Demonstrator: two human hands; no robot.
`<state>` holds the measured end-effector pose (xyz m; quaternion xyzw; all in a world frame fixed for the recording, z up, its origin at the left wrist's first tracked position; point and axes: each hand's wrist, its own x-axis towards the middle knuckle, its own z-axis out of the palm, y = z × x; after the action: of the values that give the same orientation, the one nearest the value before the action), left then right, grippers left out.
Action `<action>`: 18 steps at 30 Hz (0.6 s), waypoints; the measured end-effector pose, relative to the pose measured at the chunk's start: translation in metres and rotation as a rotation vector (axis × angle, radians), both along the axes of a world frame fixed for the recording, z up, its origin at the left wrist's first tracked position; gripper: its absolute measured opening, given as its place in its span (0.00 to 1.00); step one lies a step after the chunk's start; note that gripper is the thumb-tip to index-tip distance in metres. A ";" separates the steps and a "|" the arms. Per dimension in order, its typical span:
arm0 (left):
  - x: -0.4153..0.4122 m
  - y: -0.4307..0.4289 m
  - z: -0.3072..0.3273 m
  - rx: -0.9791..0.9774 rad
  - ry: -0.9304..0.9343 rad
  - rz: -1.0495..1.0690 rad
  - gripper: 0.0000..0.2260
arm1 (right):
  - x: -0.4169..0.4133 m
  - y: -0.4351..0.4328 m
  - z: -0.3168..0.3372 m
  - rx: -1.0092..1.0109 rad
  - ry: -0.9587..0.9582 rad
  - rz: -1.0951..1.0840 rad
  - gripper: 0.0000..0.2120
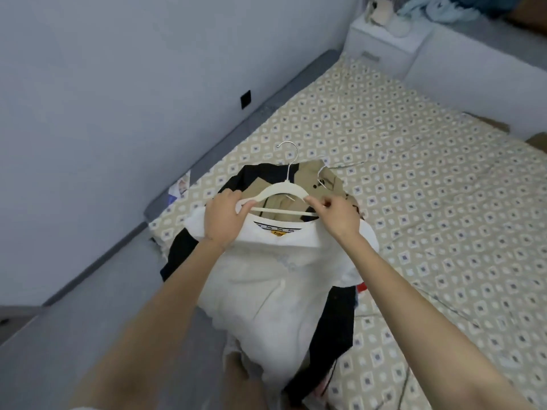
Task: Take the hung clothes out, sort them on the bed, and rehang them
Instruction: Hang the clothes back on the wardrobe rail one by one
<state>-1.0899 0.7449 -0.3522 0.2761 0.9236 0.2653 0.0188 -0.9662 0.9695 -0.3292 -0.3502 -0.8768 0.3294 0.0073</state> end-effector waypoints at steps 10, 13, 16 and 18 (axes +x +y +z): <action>0.094 -0.193 0.074 0.064 0.038 0.427 0.16 | 0.000 -0.166 0.075 0.098 0.147 0.384 0.28; 0.138 -0.250 0.083 0.124 0.031 0.560 0.14 | 0.010 -0.221 0.089 0.132 0.167 0.508 0.28; 0.194 -0.305 0.087 0.180 0.028 0.695 0.13 | 0.029 -0.280 0.098 0.128 0.195 0.643 0.29; 0.236 -0.340 0.090 0.213 0.029 0.785 0.13 | 0.048 -0.320 0.104 0.150 0.200 0.735 0.30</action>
<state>-0.8544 0.4048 -0.2621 -0.0931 0.9265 0.3424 -0.1256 -0.9186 0.6498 -0.2250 0.0225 -0.9605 0.2774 -0.0001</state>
